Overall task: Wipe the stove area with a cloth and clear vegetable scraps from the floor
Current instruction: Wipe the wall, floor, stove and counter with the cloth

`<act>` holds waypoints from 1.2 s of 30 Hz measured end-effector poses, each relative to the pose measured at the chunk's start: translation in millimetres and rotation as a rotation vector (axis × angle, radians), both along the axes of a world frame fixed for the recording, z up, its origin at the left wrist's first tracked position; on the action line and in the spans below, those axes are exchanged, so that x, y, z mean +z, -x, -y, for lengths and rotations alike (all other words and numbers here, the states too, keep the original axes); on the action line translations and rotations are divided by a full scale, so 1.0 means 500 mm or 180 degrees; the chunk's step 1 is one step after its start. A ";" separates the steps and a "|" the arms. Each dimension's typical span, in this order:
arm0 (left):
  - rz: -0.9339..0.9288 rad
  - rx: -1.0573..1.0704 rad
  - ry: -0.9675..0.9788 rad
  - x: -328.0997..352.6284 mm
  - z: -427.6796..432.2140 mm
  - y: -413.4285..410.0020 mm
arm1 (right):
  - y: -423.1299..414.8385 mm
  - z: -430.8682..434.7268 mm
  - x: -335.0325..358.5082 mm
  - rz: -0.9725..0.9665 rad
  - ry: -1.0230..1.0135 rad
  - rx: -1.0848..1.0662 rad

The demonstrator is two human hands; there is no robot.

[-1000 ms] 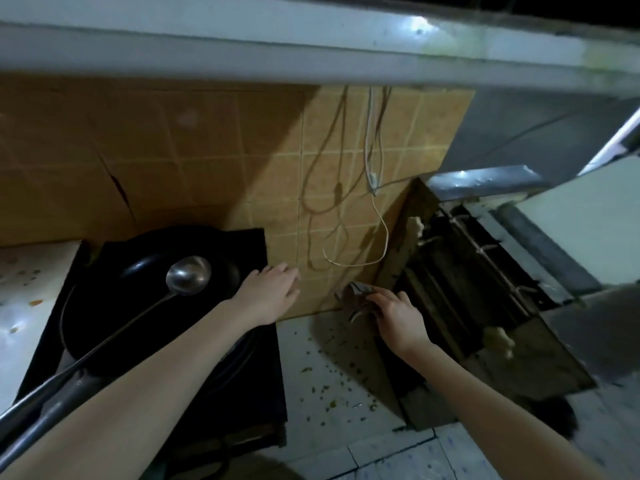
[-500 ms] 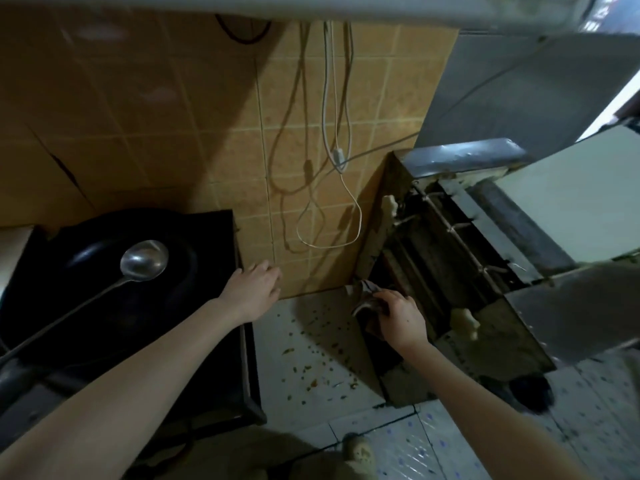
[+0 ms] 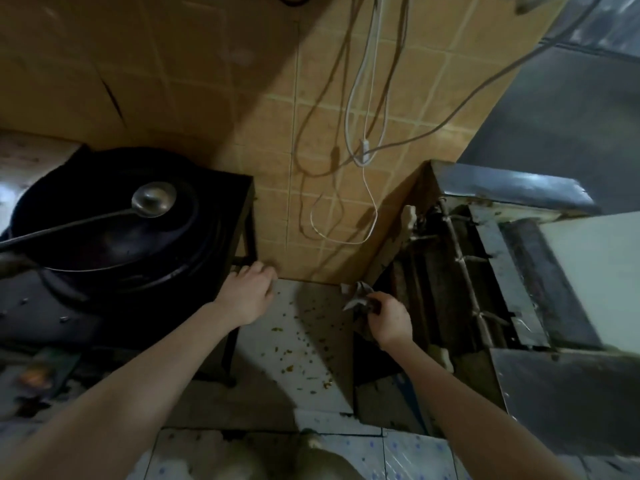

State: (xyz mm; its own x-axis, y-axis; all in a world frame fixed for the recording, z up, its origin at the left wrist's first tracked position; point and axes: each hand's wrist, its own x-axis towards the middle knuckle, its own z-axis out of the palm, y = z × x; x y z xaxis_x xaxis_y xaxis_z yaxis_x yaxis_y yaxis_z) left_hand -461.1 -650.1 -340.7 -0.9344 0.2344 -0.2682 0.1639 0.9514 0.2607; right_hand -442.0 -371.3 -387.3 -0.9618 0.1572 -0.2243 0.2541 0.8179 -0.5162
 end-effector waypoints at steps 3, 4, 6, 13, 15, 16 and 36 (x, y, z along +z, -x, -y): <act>0.0026 0.0059 0.0037 -0.040 -0.001 0.002 | 0.014 0.022 -0.054 0.0103 0.0138 -0.0131; 0.0034 0.0090 0.0006 -0.060 -0.005 0.003 | 0.017 0.031 -0.079 0.0140 0.0160 -0.0162; 0.0033 0.0112 -0.0110 -0.107 -0.021 0.005 | 0.022 0.050 -0.137 0.0202 0.0220 -0.0173; 0.0070 0.0097 -0.0439 -0.338 -0.093 0.033 | 0.040 0.076 -0.382 0.0319 0.0235 -0.0239; 0.0058 0.0121 -0.0281 -0.417 -0.092 0.044 | 0.045 0.069 -0.458 0.0326 0.0176 -0.0269; 0.0059 0.0111 -0.0196 -0.458 -0.088 0.050 | 0.049 0.065 -0.498 0.0321 0.0153 -0.0288; -0.0081 0.0438 0.0147 -1.185 -0.088 0.207 | 0.265 0.061 -1.168 0.0122 0.0944 -0.0935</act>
